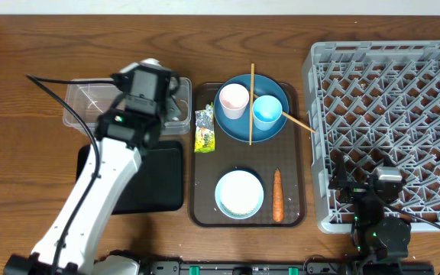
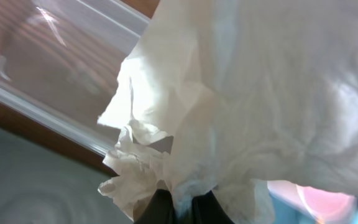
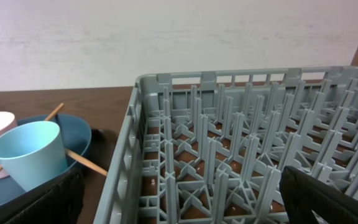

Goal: Sort waste into correct bins and load items into the dishwasher rack
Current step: 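Carry tissue with left gripper into the clear plastic bin and release, then grasp the yellow Pandan cake wrapper with the left gripper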

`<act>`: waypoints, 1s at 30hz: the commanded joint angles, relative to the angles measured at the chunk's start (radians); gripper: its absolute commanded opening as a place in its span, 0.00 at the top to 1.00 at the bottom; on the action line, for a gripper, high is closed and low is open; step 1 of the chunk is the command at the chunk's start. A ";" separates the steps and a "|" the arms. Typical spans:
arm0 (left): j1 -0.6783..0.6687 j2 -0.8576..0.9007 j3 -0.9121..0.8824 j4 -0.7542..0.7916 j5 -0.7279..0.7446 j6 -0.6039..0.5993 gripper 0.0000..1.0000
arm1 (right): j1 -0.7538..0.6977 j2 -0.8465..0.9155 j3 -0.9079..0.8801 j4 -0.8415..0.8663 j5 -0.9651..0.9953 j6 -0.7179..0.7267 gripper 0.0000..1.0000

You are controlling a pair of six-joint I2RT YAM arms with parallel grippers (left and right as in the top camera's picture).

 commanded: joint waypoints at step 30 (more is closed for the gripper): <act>-0.059 -0.106 0.042 -0.190 0.240 0.237 0.19 | -0.006 -0.005 -0.003 -0.001 0.000 -0.005 0.01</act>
